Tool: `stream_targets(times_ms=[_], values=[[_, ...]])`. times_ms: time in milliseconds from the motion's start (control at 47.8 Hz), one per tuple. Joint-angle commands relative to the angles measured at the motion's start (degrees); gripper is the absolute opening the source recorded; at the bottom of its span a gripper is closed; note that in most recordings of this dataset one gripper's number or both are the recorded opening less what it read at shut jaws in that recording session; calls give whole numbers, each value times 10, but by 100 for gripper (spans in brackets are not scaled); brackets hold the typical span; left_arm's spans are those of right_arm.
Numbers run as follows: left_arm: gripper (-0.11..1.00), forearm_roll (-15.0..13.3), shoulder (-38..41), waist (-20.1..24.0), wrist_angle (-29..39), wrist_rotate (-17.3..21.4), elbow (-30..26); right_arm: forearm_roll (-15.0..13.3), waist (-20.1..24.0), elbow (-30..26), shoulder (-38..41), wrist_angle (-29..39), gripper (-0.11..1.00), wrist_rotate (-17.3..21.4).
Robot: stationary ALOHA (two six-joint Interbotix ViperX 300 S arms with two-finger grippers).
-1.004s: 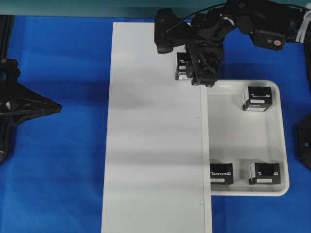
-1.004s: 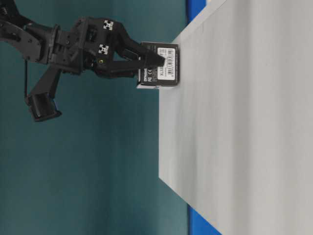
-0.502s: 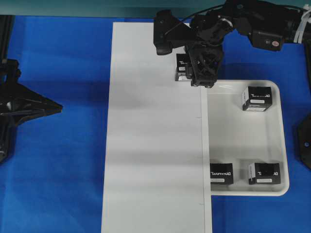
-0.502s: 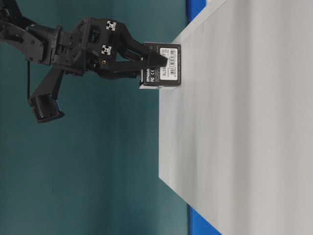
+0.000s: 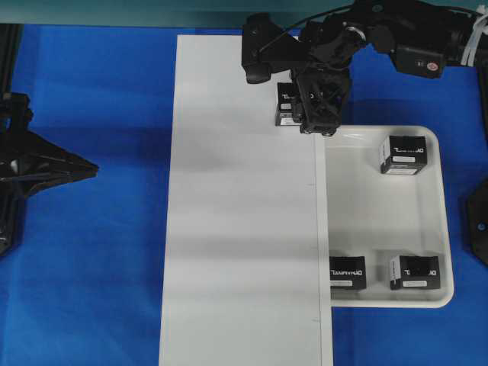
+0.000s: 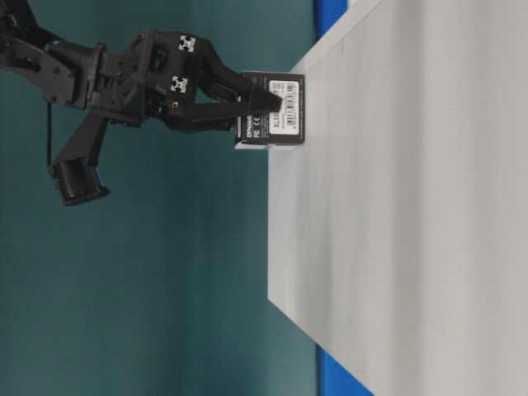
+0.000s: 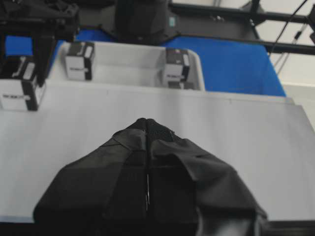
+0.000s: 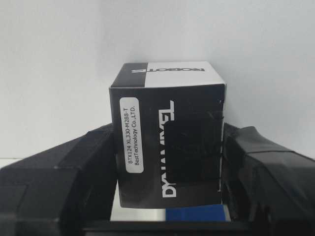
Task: Place the box from the white plastic tray onto the white base.
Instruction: 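Lower the box onto the white board and hold it steady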
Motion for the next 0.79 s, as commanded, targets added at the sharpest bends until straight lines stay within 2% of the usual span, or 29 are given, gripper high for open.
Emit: stream_targets(times_ms=[0, 774], values=[[-7, 1, 4, -1, -4, 0, -15, -1, 1, -6, 6, 0, 58, -1], [-7, 2, 4, -1, -4, 0, -14, -1, 1, -1, 10, 4, 58, 0]])
